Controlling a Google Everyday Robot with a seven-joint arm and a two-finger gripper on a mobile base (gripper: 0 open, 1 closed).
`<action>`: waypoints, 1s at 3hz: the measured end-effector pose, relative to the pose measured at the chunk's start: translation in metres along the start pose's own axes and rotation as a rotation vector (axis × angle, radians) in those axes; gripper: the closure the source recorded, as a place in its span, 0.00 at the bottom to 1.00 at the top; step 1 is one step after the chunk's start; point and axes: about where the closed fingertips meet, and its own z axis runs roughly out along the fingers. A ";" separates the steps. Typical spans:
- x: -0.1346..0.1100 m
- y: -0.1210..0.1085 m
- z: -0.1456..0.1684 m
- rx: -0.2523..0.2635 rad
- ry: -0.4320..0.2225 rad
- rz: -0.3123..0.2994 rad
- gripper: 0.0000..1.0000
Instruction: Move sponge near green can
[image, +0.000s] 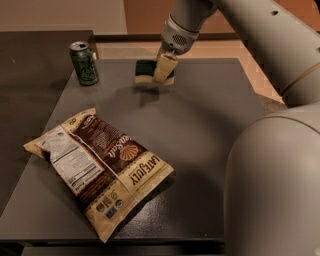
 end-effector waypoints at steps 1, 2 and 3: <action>-0.022 -0.013 0.020 -0.002 -0.002 -0.010 1.00; -0.044 -0.021 0.041 -0.007 -0.006 -0.025 1.00; -0.061 -0.026 0.058 -0.008 -0.006 -0.039 0.82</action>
Offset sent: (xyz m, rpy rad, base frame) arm 0.0440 0.0811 -0.0218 0.0011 -0.0051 0.0448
